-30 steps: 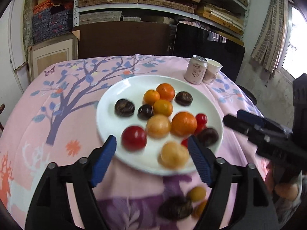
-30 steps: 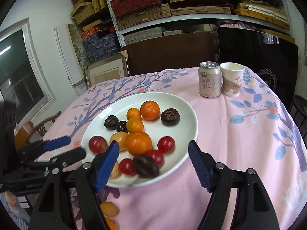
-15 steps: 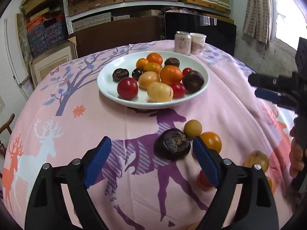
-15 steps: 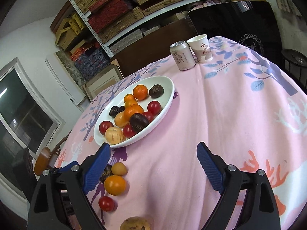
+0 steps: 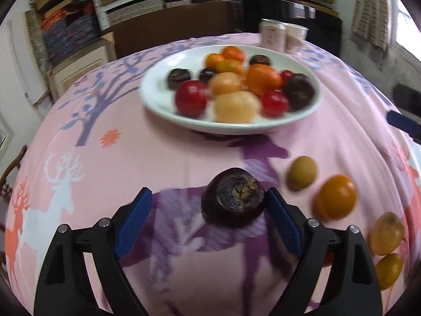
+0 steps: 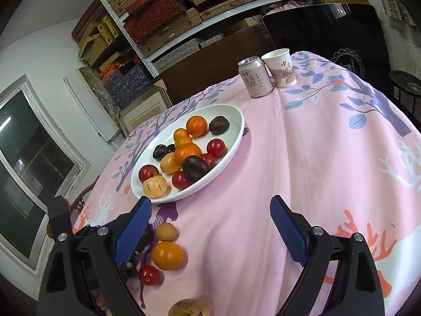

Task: Organize fruits
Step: 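Move the left gripper to a dark purple plum and close on it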

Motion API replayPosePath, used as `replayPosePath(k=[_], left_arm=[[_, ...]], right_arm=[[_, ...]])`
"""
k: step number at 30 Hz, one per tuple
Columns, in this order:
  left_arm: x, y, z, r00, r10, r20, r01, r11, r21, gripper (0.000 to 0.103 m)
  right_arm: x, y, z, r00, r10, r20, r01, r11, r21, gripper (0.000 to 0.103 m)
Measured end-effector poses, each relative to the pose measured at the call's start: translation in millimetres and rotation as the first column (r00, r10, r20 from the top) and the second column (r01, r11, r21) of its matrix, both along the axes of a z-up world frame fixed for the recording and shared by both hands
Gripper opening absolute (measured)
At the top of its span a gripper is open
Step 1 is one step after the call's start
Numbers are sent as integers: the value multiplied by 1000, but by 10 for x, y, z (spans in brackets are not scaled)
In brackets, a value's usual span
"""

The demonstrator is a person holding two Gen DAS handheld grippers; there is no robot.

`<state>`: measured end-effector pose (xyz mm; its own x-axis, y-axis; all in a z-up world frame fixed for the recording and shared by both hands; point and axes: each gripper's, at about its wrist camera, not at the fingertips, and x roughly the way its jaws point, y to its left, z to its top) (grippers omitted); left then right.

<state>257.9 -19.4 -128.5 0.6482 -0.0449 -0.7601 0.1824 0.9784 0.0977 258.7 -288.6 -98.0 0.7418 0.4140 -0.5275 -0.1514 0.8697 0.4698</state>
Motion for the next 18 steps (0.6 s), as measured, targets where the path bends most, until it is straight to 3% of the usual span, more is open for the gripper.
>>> replayPosePath(k=[5, 7, 12, 18], left_arm=[[3, 294, 12, 999, 38, -28, -40, 996, -82, 86], [-4, 260, 4, 999, 23, -25, -25, 997, -76, 85], [36, 207, -14, 999, -9, -37, 5, 996, -90, 65], [46, 171, -19, 999, -36, -38, 32, 994, -106, 53]], right_arm=[[-10, 10, -3, 1000, 2, 3, -2, 1000, -4, 92], [-10, 35, -12, 1000, 12, 0, -12, 1000, -14, 92], [-33, 255, -29, 995, 100, -6, -100, 992, -77, 92], [-80, 542, -85, 975, 219, -44, -223, 967, -123, 91]])
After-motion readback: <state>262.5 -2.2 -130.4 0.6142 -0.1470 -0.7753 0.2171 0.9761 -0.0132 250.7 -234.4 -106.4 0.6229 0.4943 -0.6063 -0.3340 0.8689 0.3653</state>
